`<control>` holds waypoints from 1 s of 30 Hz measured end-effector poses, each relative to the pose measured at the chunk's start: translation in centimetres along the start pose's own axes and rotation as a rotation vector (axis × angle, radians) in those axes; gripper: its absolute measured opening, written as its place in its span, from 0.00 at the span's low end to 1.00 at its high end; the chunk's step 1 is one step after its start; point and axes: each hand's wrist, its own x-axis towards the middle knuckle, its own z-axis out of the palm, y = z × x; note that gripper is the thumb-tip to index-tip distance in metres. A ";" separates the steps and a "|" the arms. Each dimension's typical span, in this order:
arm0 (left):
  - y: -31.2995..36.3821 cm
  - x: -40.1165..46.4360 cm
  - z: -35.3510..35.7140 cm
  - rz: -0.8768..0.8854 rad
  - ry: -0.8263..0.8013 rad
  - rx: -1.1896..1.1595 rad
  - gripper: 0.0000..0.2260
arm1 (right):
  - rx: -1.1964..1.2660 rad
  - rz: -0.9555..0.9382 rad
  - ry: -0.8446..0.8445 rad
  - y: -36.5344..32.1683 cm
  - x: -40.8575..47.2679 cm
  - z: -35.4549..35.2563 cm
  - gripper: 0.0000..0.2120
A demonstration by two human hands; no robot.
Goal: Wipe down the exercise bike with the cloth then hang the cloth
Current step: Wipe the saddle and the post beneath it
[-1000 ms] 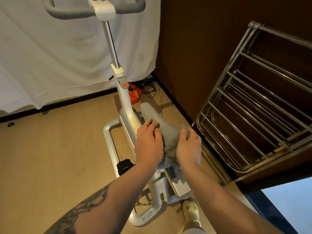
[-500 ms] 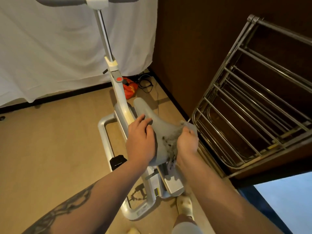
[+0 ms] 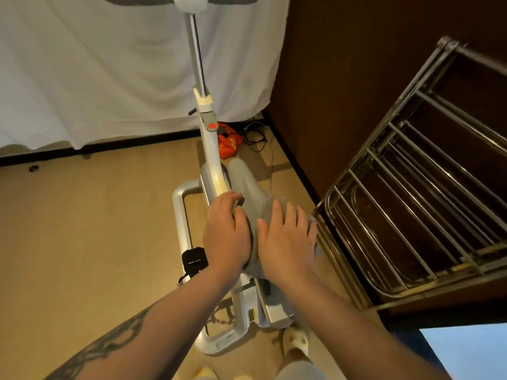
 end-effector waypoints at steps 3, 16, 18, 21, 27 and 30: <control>0.1 0.3 0.3 -0.083 0.020 0.008 0.12 | 0.065 -0.001 -0.102 -0.4 3.4 -0.8 0.25; -0.2 0.3 0.3 -0.260 0.069 -0.015 0.12 | 0.192 -0.039 -0.403 -3.5 9.9 -3.1 0.21; 0.0 0.3 0.3 -0.267 0.084 -0.010 0.12 | 0.188 -0.052 -0.358 -3.0 9.2 -2.5 0.23; 0.0 0.3 0.2 -0.279 0.096 -0.022 0.12 | 0.146 -0.141 -0.305 -1.3 7.7 -1.6 0.26; 0.0 0.3 0.2 -0.276 0.101 -0.004 0.13 | 0.240 -0.057 -0.320 -3.7 11.3 -1.9 0.26; 0.1 0.3 0.3 -0.276 0.104 -0.019 0.13 | 0.162 -0.200 -0.289 -0.8 8.1 -1.7 0.27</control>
